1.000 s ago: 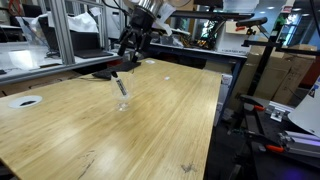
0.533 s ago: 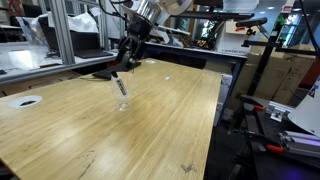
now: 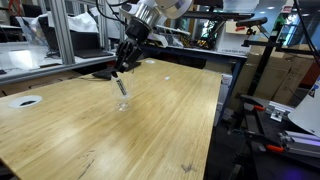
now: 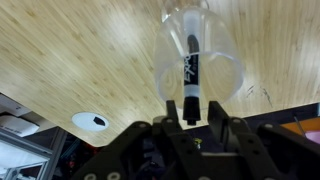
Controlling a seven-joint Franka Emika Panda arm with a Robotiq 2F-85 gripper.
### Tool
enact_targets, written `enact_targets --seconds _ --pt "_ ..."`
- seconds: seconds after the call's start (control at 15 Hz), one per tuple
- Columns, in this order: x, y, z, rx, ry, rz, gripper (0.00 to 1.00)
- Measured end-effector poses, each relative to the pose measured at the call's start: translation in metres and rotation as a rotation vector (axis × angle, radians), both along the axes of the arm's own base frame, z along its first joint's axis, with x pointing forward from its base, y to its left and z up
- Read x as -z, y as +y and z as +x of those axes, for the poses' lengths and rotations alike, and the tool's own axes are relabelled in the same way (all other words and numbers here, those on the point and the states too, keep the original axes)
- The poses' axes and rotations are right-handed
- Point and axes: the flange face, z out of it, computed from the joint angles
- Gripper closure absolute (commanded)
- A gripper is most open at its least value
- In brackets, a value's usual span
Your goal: Remove the marker from the plastic cup
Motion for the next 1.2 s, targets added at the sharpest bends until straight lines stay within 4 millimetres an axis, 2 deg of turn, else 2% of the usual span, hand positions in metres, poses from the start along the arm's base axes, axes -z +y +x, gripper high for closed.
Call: enact_targets --seconds 0.07,0.33,0.4,0.53,0.6,0.67,0.73,0.8,0.87,0.93,1.0,1.2 --pt "0.003 0.000 0.000 0.001 0.004 0.004 0.58" --pt "0.014 0.001 -0.001 0.000 0.021 0.014 0.63" --pt "0.018 0.001 0.000 -0.001 0.024 0.017 0.70" --pt "0.024 0.004 0.004 -0.003 0.028 0.026 0.71" --pt "0.026 0.006 0.006 -0.005 0.028 0.031 0.66" --pt "0.028 0.008 0.008 -0.006 0.028 0.037 0.75" --pt "0.030 0.009 0.010 -0.006 0.028 0.041 0.94" --pt "0.032 0.010 0.013 -0.006 0.027 0.046 0.96" --pt "0.033 0.011 0.014 -0.005 0.028 0.049 0.95" --pt "0.034 0.010 0.016 -0.003 0.027 0.052 0.99" --pt "0.034 0.010 0.017 -0.002 0.026 0.055 0.95" --pt "0.029 0.006 0.019 0.005 0.019 0.065 0.95"
